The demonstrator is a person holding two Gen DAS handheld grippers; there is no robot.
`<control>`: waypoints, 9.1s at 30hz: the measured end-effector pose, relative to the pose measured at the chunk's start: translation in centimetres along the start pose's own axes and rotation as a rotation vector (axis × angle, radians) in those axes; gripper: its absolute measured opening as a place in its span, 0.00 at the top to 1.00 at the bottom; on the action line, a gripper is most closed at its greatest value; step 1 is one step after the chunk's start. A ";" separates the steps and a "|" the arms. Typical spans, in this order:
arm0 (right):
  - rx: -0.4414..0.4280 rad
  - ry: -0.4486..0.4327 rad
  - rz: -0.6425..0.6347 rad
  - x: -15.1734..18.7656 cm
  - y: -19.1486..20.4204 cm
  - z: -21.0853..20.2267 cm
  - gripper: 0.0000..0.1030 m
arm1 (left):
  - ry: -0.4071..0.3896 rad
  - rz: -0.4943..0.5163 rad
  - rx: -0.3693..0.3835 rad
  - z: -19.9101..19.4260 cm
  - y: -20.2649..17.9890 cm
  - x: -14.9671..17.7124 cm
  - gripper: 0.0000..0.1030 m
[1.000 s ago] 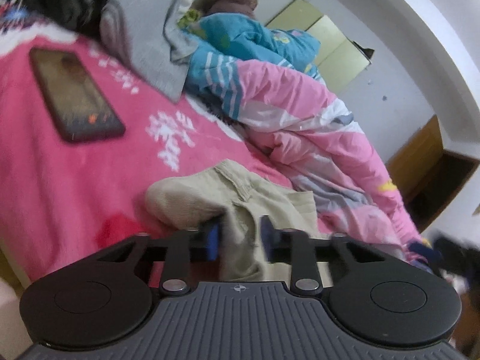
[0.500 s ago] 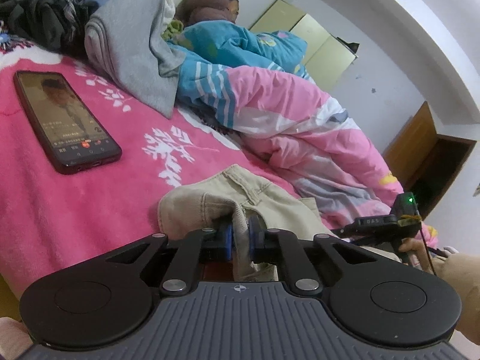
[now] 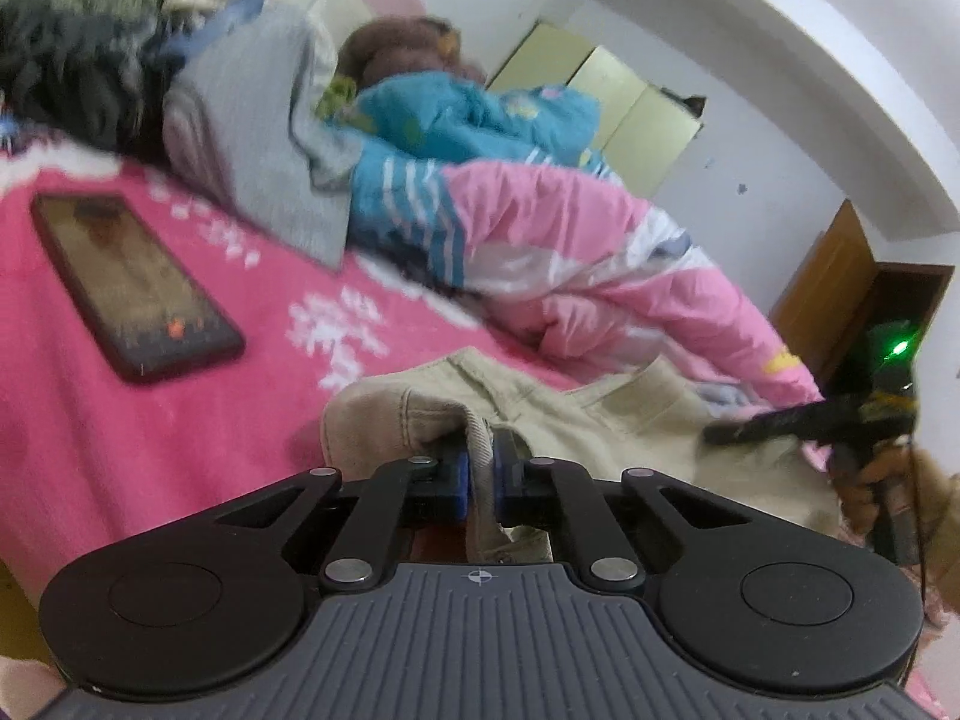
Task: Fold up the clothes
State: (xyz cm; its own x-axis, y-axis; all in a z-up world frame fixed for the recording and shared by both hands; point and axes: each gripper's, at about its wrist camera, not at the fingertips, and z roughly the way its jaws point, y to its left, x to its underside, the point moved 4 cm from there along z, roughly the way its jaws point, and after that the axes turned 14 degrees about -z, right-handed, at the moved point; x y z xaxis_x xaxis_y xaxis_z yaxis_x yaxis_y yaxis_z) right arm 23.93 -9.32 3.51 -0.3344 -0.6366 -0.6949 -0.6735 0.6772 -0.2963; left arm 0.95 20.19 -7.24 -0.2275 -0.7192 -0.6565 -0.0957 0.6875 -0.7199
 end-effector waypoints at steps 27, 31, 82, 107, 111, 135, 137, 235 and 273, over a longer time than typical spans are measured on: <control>0.317 -0.286 -0.263 -12.6 -1.0 10.2 0.92 | -0.239 0.104 -0.310 5.6 0.3 -6.1 0.95; 0.223 -0.159 -0.392 -11.6 1.5 16.7 0.89 | -0.159 0.098 -0.399 7.1 1.5 -5.4 0.92; -0.205 -0.103 0.934 13.3 -11.3 2.0 0.92 | 0.256 0.278 -0.252 17.5 -7.0 4.3 0.38; 0.148 -0.212 0.894 28.1 3.6 -24.0 0.99 | 0.235 0.178 -0.244 16.4 -5.5 3.2 0.40; 0.138 0.057 0.934 32.1 4.6 -21.4 0.98 | 0.227 0.193 -0.243 16.2 -5.5 3.5 0.40; 0.246 0.050 0.248 21.0 3.7 -15.8 0.99 | 0.229 0.402 -0.243 15.0 -7.0 5.5 0.37; 0.288 -0.003 0.270 19.6 2.4 -17.4 0.99 | 0.231 0.399 -0.252 15.1 -6.8 5.5 0.37; 0.111 -0.523 0.067 6.8 6.7 -25.3 0.99 | 0.247 0.324 -0.217 15.4 -5.4 4.7 0.34; 0.075 -0.074 0.743 28.4 3.5 -20.0 0.43 | 0.208 0.179 -0.134 10.0 -4.7 3.9 0.29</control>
State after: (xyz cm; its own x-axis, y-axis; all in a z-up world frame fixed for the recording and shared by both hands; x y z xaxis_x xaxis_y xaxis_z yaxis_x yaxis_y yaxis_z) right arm -1.14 -32.40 -4.13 -0.6368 0.0223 -0.7707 -0.2401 0.9441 0.2257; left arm 10.16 13.15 -8.66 -0.4442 -0.5589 -0.7002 -0.1599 0.8185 -0.5519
